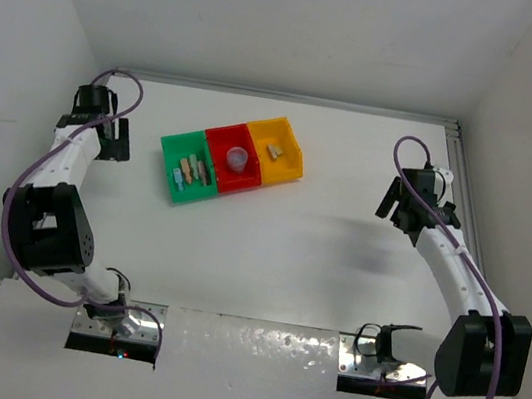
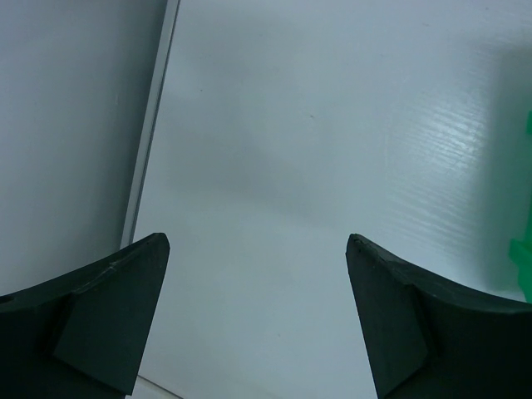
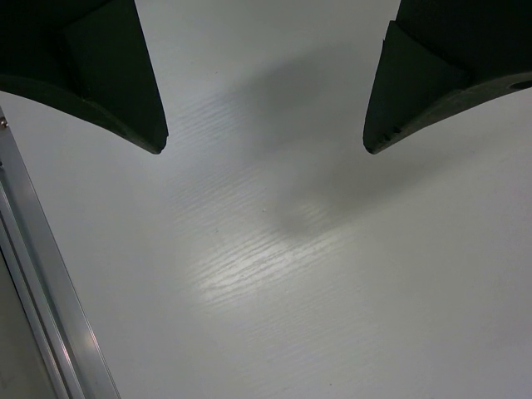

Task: Sort the stationery into containers
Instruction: Reset both arms

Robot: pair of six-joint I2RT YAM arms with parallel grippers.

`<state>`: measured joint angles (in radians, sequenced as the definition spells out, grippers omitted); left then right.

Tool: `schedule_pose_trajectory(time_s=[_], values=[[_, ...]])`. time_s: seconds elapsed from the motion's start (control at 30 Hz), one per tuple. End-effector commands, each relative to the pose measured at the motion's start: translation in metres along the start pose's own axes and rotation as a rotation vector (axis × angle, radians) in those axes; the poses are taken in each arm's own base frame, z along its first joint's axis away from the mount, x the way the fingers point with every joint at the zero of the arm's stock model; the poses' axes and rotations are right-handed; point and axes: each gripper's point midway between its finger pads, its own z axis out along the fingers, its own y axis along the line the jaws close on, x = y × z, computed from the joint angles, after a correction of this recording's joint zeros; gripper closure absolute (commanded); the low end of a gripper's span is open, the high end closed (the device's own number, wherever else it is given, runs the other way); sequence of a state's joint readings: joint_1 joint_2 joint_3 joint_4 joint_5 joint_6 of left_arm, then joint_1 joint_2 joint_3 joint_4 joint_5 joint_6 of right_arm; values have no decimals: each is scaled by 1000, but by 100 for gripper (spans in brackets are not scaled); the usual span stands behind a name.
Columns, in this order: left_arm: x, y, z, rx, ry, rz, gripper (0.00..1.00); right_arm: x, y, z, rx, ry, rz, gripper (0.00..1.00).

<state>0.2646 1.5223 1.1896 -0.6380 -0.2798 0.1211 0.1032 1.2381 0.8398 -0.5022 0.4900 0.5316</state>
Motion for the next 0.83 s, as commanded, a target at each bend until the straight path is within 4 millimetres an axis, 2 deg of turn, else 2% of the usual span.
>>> schedule_pose_trajectory(time_s=[0.0,0.37,0.8], values=[[-17,12,-10,-13,-93,-64,14,-3,-2,-1,8,-20,26,1],[-9,10,-10,2,-81,-56,14,-7,1,-3,-8,-29,24,1],[-11,8,-11,18,-80,-59,14,-12,8,-7,-65,-71,34,1]])
